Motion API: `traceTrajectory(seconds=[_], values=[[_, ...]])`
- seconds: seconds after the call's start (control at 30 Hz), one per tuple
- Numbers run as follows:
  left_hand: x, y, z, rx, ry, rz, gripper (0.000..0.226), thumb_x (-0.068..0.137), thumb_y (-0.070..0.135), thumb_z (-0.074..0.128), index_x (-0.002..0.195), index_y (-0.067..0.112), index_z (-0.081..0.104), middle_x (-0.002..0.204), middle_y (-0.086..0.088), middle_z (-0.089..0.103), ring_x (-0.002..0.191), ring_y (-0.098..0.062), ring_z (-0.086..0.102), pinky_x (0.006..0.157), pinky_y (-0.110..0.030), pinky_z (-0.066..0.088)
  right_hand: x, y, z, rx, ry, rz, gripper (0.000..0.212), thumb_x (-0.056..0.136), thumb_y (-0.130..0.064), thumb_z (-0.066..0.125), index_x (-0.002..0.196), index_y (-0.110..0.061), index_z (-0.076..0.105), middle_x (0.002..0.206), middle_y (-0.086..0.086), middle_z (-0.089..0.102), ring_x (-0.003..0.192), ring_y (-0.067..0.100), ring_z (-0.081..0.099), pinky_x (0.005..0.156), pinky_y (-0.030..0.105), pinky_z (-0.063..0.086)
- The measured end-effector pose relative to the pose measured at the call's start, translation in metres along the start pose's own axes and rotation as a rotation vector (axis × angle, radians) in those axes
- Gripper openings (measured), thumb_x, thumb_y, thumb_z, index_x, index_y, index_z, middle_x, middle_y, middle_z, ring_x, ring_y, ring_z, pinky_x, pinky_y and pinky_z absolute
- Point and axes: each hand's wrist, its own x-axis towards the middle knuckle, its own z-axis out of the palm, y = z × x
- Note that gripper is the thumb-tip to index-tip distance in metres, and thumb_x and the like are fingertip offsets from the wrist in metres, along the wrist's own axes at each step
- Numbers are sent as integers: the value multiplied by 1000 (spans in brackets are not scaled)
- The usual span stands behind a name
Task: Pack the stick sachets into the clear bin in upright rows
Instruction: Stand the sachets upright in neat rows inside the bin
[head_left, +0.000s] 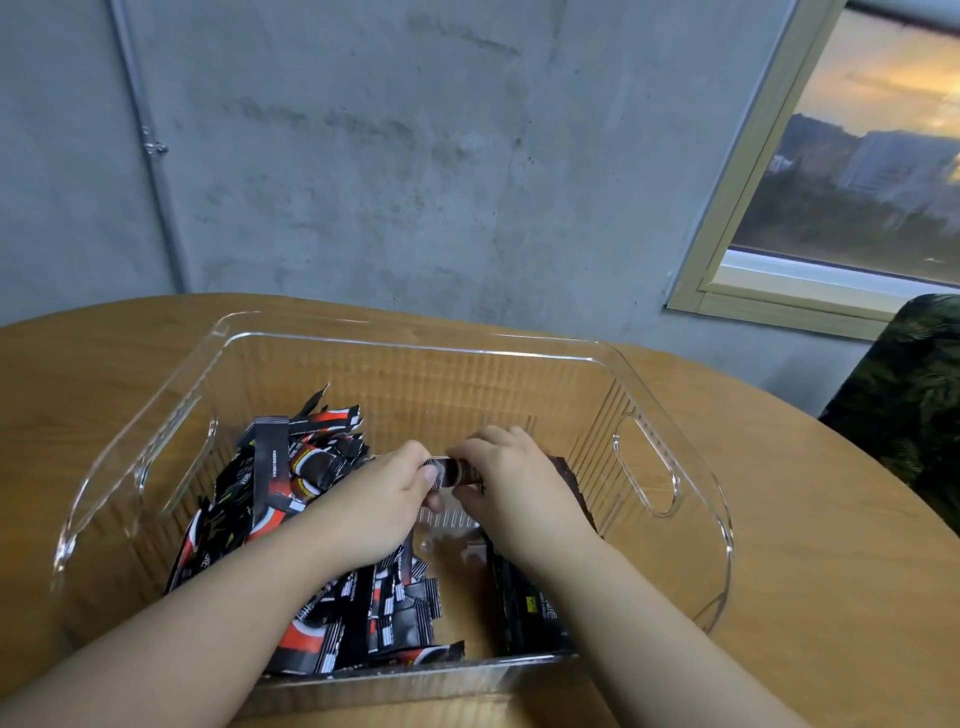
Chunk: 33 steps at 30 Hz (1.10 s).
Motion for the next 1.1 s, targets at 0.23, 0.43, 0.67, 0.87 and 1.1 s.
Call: traceTrajectory(seconds=[0.23, 0.43, 0.67, 0.87, 1.1], values=[[1, -7, 4, -25, 63, 30, 17, 102, 32, 30, 95, 27, 44, 97, 8, 60, 88, -16, 60, 84, -38, 48, 20, 9, -14, -131, -64, -64, 15, 87, -17, 57, 97, -10, 64, 95, 6, 59, 95, 26, 54, 77, 34, 46], [3, -7, 8, 385, -59, 44, 31, 101, 32, 36, 125, 23, 54, 141, 9, 42, 126, -13, 45, 106, -28, 29, 37, 25, -50, 590, 105, 313, 21, 87, -27, 67, 106, -19, 70, 91, -12, 67, 72, -7, 58, 64, 8, 41], [-2, -5, 11, 654, -215, 91, 47, 95, 49, 43, 134, 26, 50, 147, 5, 38, 136, -18, 34, 111, -30, 17, 54, 23, -39, -238, -256, 195, 8, 90, -16, 57, 88, -11, 63, 76, 7, 58, 70, 29, 55, 61, 31, 44], [-12, -8, 13, 618, -257, 150, 35, 94, 49, 43, 115, 25, 59, 142, 6, 43, 133, -14, 38, 110, -29, 17, 45, 13, -23, -415, -322, 211, 16, 85, 6, 52, 87, -8, 59, 84, 8, 58, 79, 31, 50, 66, 33, 40], [-9, -13, 12, 309, -148, 43, 33, 100, 21, 36, 133, 18, 34, 130, -1, 57, 119, -23, 54, 101, -37, 40, 21, 3, -15, -65, -380, 271, 7, 82, -10, 65, 84, -16, 69, 87, 5, 66, 78, 23, 62, 72, 31, 53]])
